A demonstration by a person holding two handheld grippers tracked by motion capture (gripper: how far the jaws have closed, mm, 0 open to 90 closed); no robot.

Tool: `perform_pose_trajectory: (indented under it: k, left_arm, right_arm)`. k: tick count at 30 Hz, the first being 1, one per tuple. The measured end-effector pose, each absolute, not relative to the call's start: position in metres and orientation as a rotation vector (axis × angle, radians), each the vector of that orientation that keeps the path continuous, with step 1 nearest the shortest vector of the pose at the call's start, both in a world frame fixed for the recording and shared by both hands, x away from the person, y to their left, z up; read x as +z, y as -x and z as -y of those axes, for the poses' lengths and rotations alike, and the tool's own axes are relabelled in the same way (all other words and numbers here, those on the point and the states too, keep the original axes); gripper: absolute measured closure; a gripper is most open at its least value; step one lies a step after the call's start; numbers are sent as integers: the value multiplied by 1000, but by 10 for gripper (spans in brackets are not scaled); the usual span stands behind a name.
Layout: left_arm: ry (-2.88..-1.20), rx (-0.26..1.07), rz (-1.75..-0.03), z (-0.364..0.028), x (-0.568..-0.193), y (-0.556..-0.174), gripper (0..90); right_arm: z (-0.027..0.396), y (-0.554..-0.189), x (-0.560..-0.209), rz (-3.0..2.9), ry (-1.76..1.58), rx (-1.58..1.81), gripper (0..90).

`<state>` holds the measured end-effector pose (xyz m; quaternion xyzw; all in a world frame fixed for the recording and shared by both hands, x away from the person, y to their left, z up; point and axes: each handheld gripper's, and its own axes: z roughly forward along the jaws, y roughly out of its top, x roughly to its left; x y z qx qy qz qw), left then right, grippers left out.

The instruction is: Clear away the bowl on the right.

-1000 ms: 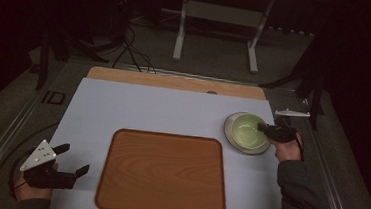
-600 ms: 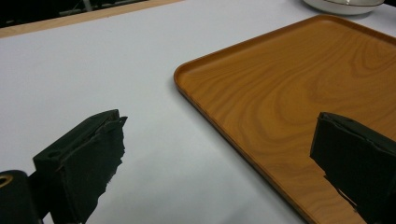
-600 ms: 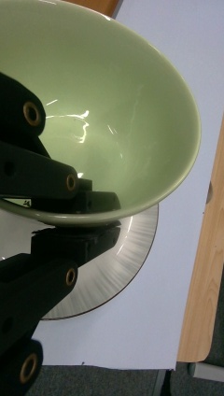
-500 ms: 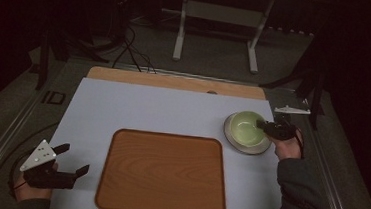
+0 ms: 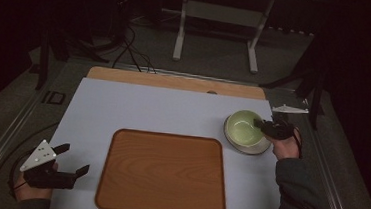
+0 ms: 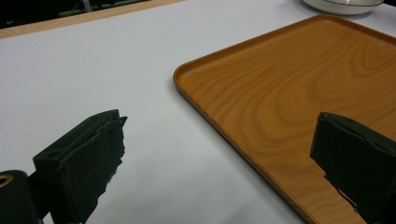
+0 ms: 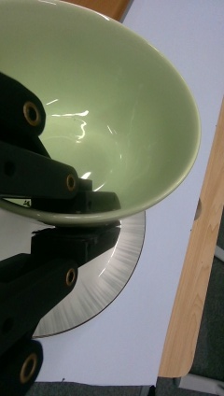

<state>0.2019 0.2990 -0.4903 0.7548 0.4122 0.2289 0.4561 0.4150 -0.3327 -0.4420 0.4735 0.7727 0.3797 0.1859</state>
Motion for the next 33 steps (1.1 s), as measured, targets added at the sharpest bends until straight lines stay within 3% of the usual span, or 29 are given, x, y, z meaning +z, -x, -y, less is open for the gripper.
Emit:
perform_pose_trajectory:
  k: [33]
  left_arm:
    - [-1861,564,-1015,-299,-490,-202,28]
  right_arm:
    - [311,-408,-436,-2229,-1239,1102,824]
